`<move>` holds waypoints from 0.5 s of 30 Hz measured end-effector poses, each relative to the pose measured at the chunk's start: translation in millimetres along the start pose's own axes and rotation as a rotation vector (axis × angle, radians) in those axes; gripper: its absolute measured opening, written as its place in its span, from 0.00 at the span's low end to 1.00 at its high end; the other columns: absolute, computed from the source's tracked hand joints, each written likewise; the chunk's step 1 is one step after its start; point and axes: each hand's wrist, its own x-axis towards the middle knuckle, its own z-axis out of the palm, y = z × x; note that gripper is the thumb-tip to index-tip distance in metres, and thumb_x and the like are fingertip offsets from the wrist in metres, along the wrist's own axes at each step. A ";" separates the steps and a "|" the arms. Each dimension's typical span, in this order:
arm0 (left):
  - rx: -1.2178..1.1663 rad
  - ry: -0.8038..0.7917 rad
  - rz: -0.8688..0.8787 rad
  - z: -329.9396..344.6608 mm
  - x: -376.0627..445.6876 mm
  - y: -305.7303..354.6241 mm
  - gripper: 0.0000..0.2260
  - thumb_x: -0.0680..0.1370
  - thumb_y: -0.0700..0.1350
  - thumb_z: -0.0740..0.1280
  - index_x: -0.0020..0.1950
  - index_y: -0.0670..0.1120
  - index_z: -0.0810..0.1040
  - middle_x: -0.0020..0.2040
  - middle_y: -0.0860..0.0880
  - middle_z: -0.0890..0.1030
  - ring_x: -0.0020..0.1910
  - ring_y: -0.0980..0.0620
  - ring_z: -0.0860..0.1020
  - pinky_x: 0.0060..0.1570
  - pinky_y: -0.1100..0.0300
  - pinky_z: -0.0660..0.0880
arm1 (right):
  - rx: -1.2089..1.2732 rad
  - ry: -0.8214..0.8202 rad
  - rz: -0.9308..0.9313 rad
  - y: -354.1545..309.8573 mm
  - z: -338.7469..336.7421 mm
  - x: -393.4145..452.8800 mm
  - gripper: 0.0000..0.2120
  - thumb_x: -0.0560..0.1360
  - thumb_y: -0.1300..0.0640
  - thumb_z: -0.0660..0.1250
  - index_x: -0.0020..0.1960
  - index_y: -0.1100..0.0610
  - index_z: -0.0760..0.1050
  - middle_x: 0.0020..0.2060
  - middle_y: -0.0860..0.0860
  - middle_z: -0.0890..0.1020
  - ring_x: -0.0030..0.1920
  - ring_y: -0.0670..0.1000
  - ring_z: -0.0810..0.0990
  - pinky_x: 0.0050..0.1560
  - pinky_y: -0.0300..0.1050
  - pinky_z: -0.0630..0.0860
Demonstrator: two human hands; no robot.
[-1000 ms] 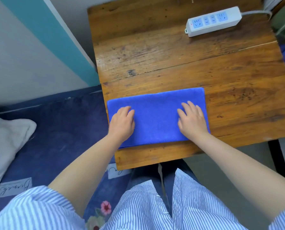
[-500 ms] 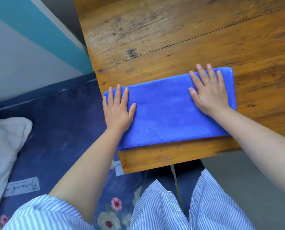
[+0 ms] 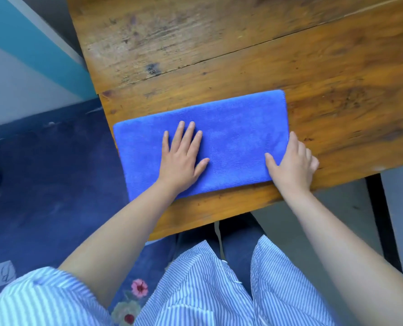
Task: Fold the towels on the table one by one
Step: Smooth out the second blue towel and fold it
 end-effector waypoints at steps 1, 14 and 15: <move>0.013 -0.019 0.018 4.1 0.1 6.5 0.29 0.77 0.55 0.60 0.73 0.41 0.60 0.75 0.42 0.57 0.75 0.40 0.53 0.71 0.41 0.46 | -0.016 -0.006 0.019 0.5 1.6 -3.3 0.33 0.73 0.50 0.65 0.72 0.60 0.56 0.62 0.59 0.72 0.64 0.59 0.67 0.64 0.53 0.56; 0.078 -0.030 -0.034 18.5 1.3 20.4 0.30 0.77 0.58 0.57 0.74 0.44 0.57 0.76 0.45 0.55 0.76 0.44 0.50 0.72 0.42 0.43 | 0.214 -0.142 0.388 -7.9 -6.4 14.1 0.16 0.69 0.50 0.70 0.52 0.59 0.75 0.56 0.57 0.77 0.63 0.58 0.66 0.60 0.52 0.61; 0.078 -0.028 -0.039 19.1 1.8 20.5 0.30 0.77 0.58 0.57 0.74 0.44 0.57 0.76 0.45 0.55 0.76 0.44 0.50 0.72 0.42 0.43 | 0.244 -0.150 0.415 -8.3 -6.5 14.8 0.14 0.69 0.51 0.70 0.50 0.59 0.75 0.56 0.57 0.77 0.63 0.58 0.66 0.60 0.51 0.61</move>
